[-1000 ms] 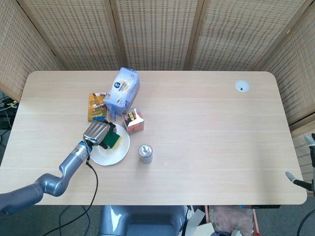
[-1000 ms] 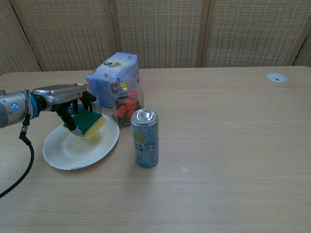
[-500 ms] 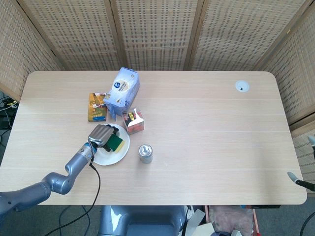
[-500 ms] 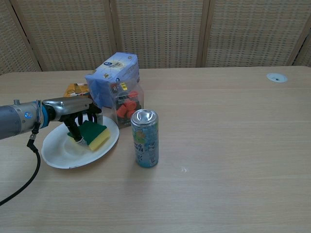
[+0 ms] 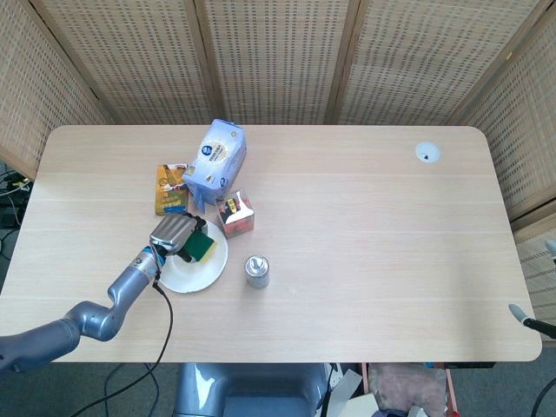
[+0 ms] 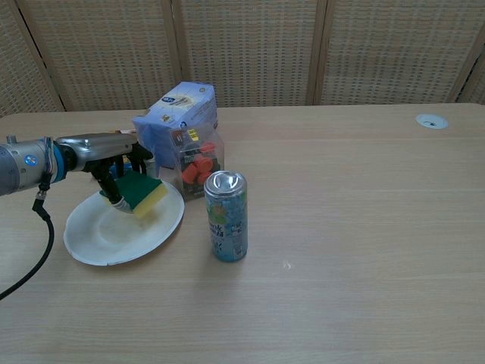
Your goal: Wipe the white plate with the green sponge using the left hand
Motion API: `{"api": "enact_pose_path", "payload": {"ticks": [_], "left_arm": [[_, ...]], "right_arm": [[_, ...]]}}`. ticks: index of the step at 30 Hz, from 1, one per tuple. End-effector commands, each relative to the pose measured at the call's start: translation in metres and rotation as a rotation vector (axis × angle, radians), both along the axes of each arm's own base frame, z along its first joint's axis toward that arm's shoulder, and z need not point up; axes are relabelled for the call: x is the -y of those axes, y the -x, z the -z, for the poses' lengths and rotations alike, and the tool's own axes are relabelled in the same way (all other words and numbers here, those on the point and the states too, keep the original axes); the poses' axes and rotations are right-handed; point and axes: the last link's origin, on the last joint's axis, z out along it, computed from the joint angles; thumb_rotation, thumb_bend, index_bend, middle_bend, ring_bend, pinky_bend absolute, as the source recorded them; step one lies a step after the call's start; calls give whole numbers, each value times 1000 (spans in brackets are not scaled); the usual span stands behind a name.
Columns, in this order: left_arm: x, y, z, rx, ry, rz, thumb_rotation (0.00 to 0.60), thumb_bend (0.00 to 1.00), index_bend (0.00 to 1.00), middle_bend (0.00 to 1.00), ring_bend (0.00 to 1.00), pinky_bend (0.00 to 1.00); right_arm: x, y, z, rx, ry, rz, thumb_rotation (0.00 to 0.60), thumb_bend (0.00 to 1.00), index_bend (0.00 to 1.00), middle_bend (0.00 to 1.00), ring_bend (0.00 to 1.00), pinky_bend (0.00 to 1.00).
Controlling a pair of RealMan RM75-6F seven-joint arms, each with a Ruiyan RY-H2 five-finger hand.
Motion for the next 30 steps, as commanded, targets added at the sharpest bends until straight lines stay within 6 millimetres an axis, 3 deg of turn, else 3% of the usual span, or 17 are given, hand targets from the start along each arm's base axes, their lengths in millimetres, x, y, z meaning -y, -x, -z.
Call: {"api": "enact_pose_path", "payload": {"ticks": [1,16,26,30], "left_arm": [[-4,2,-4,-11,-8,-15,600,155,492,385,296,376],[-2,17,25,-83,49,-55,600,155,492,385,296,376],[-5,-1,2,-35,-2,6,600,155,492,385,296,376],[-6,-6,2,-36,-4,11,600,155,492,385,296,376]], "right_arm": [[1,0,1,-1,-1,1,600,0,0,0,0,0],[5,2,3,-9,-8,16,600,0,0,0,0,0],[2,0,1,-2,-3,6,600,0,0,0,0,0],[2,0,2,-2,-5,3,600,0,0,0,0,0]]}}
